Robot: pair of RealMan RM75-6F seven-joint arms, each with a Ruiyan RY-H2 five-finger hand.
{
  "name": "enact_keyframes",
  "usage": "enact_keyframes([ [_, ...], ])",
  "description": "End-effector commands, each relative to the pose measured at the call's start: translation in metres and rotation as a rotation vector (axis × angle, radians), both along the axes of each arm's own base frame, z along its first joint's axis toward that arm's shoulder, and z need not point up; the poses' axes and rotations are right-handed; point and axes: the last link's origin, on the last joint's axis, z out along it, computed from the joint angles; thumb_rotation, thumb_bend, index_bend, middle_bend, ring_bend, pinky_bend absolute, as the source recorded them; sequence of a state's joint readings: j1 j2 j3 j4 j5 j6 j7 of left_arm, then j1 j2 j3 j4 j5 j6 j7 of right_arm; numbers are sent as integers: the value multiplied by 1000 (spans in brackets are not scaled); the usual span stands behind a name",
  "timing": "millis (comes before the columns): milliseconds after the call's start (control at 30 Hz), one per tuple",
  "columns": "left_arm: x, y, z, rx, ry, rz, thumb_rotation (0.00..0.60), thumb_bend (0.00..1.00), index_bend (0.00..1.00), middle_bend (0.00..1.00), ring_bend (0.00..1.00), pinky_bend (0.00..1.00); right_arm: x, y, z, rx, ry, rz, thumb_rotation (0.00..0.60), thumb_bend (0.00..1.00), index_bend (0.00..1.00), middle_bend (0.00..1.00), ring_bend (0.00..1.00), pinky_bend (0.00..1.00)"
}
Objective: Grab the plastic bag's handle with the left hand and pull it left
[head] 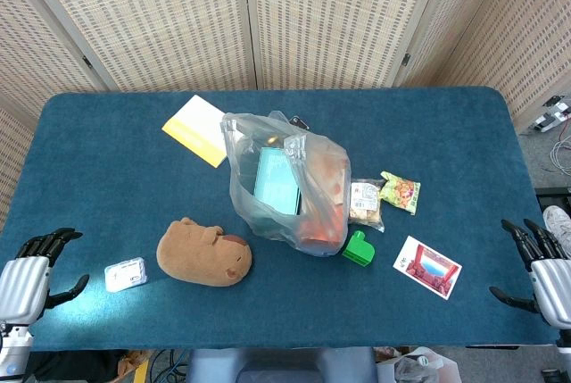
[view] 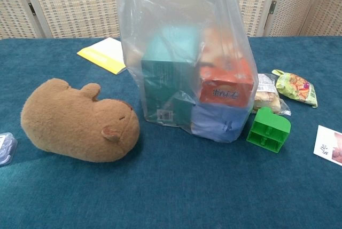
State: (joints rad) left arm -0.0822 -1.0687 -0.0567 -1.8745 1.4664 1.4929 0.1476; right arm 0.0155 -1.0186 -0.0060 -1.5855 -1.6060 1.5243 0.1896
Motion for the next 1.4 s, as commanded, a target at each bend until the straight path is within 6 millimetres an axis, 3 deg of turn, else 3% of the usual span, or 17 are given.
enact_keyframes([
  [33,0,0,-1,-4,-1,-1,600,206,249,205,223,163,0,0,1,1,3,1,600,54,41,174,24,122],
  [300,1,7,2,-5,-43,-34,600,207,251,205,223,163,5,-3,5,-1,11,29,600,55,41,174,23,123],
  [500,4,22,8,-26,-154,-86,600,207,253,206,223,163,22,-13,10,17,15,113,600,56,41,174,24,123],
  [700,16,49,20,-65,-338,-150,600,207,251,205,223,163,53,-34,24,0,24,250,600,55,41,174,24,122],
  [867,35,76,32,-148,-624,-192,600,207,210,205,222,163,89,-56,34,-28,43,390,600,56,41,169,24,122],
  [1033,54,102,38,-248,-796,-209,595,207,190,205,219,161,126,-76,43,-73,57,503,600,55,41,150,24,122],
  [1100,61,109,39,-276,-836,-212,538,207,189,205,218,160,137,-82,47,-87,57,525,600,56,41,145,24,123],
  [1167,69,119,38,-301,-868,-214,406,207,189,205,215,161,149,-88,50,-103,46,539,600,56,41,139,24,123],
  [1267,80,133,35,-339,-907,-211,270,206,189,205,211,161,162,-99,51,-107,38,549,600,56,41,135,24,123],
  [1400,95,150,30,-385,-937,-202,169,207,189,205,209,160,177,-111,51,-102,24,569,600,56,41,133,24,123],
])
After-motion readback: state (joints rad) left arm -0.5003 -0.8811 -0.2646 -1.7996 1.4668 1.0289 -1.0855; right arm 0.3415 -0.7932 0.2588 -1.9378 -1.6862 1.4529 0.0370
